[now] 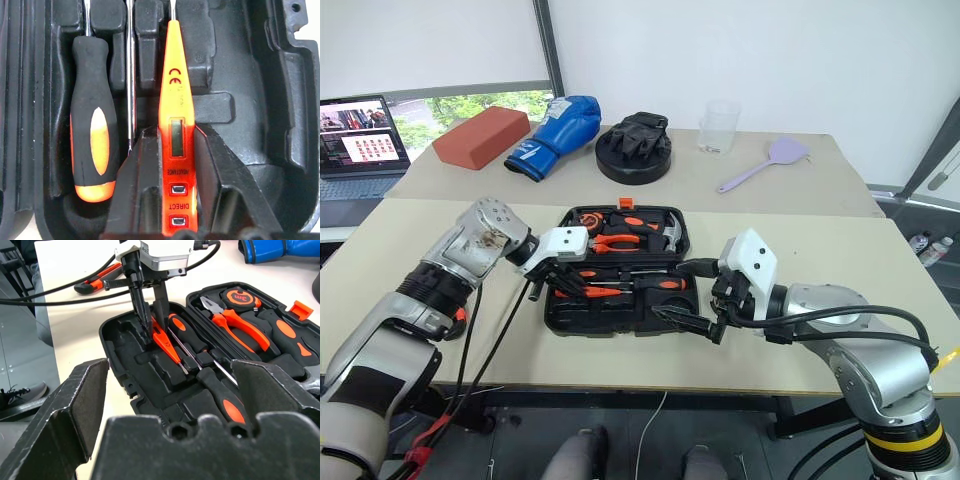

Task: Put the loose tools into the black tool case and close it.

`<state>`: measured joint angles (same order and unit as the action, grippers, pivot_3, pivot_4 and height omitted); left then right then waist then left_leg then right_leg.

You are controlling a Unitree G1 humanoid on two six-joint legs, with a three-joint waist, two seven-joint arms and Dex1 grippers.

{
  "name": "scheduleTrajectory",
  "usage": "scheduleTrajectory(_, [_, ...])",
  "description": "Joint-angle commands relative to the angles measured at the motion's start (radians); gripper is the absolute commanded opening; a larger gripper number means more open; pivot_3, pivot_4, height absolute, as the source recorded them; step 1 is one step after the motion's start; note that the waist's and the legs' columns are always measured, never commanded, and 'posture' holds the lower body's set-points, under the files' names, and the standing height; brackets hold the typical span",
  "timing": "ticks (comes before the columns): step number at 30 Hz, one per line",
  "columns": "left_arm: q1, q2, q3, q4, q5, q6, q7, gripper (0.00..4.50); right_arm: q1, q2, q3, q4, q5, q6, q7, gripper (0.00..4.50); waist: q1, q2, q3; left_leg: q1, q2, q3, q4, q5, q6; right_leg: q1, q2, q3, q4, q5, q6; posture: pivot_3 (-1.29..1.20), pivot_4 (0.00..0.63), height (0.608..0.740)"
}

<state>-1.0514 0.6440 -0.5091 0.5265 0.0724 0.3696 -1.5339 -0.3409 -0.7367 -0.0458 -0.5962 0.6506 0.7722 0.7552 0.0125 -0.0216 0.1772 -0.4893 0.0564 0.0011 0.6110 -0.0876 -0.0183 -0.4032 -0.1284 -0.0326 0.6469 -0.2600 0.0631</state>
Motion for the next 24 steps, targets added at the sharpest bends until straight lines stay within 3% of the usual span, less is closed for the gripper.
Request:
scheduleTrajectory(1, [0.0,0.029,0.088,-0.095,-0.078,0.05,-0.048,2.94,-0.016,0.008,-0.014,-0.012,0.013,-0.016,-0.005,4.5,0.0,0.0,0.0,0.0,0.0,0.0,0.0,0.0,0.0,0.0,0.0,0.0,0.0,0.0,0.0,0.0,0.15,0.735])
scheduleTrajectory(2, [0.011,0.05,0.113,-0.137,-0.144,0.083,-0.065,3.34,-0.014,0.01,-0.015,-0.012,0.016,-0.015,-0.005,4.5,0.0,0.0,0.0,0.0,0.0,0.0,0.0,0.0,0.0,0.0,0.0,0.0,0.0,0.0,-0.001,0.0,0.15,0.735])
scheduleTrajectory(4, [0.042,0.105,0.14,-0.206,-0.255,0.138,-0.081,3.34,-0.012,0.014,-0.017,-0.013,0.02,-0.012,-0.004,4.5,-0.005,0.0,0.0,-0.001,0.0,0.0,0.0,0.0,0.0,-0.001,0.0,0.0,0.0,0.001,-0.002,0.0,0.15,0.735])
scheduleTrajectory(6, [0.09,0.125,0.18,-0.207,-0.257,0.119,-0.071,3.34,-0.008,0.015,-0.017,-0.014,0.021,-0.012,-0.001,4.5,-0.008,0.0,0.0,-0.001,0.0,0.0,0.0,0.0,0.0,-0.001,0.0,0.001,0.0,0.003,-0.005,0.0,0.15,0.735])
scheduleTrajectory(10, [0.178,0.08,0.302,-0.148,-0.278,0.072,0.069,2.26,-0.004,0.018,-0.013,-0.012,0.018,-0.016,0.003,4.5,-0.006,0.001,0.0,0.002,0.0,0.0,-0.001,0.0,0.0,0.001,0.001,0.001,0.001,0.002,-0.004,0.0,0.15,0.735])
scheduleTrajectory(15, [0.289,0.008,0.399,-0.158,-0.311,0.024,0.19,0.18,-0.013,0.022,-0.008,0.0,0.017,-0.015,0.009,4.5,0.005,0.0,0.0,0.001,0.0,0.0,0.002,0.001,0.0,0.001,0.001,0.001,0.0,0.001,0.001,0.0,0.15,0.735])
scheduleTrajectory(24, [0.377,-0.053,0.39,-0.142,-0.254,-0.144,0.306,0.03,-0.024,0.02,0.001,0.013,0.019,-0.011,0.02,4.5,0.004,0.0,0.0,0.001,0.0,0.0,0.002,0.001,0.0,0.001,0.001,0.002,0.0,0.007,-0.006,0.0,0.15,0.735])
